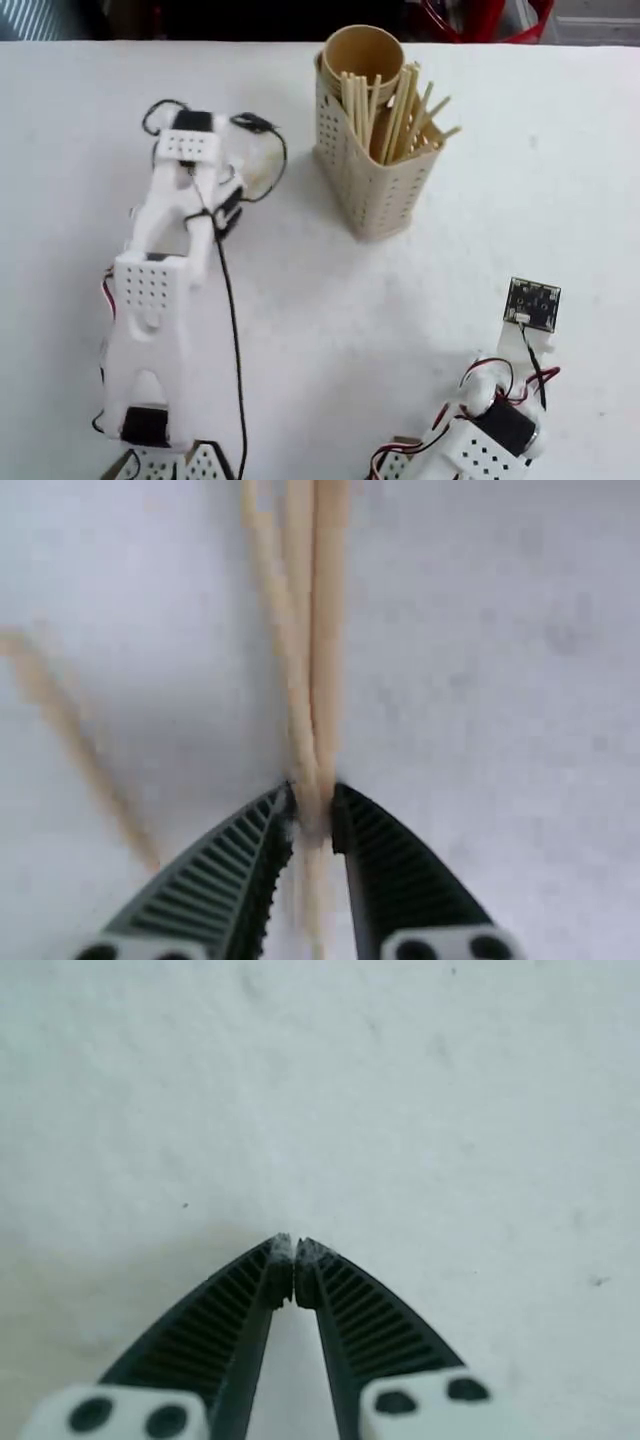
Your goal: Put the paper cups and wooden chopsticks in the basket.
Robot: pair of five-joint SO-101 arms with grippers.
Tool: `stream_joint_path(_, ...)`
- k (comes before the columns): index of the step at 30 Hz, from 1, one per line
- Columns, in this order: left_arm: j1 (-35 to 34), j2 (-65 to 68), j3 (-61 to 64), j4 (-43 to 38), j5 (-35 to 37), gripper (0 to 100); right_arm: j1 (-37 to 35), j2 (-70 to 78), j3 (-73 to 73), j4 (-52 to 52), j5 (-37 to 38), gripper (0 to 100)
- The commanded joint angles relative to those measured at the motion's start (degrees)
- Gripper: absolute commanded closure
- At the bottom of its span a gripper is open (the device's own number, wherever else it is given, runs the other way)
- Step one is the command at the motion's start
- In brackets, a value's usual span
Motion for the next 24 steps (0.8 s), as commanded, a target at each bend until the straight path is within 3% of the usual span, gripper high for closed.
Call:
stream_joint_path(1,5.4,-3.0,-0.5,2.3,3.7,91,0.1,-0.4,0.5,0.3,0.5,98.0)
stream_joint_path(7,4.3,-12.3,-0.1,2.3,10.8,91,0.1,-0.4,0.5,0.3,0.5,98.0)
stream_joint_path(12,2.0,-14.2,0.0,1.8,11.1,90,0.1,-0.4,0.5,0.3,0.5,98.0)
stream_joint_path(19,-5.4,-13.2,1.0,-14.3,11.3,89,0.1,-0.4,0.5,0.3,0.5,98.0)
stream_joint_path(24,-9.7,-8.9,3.3,-17.1,8.4,89,0.1,-0.4,0.5,0.3,0.5,98.0)
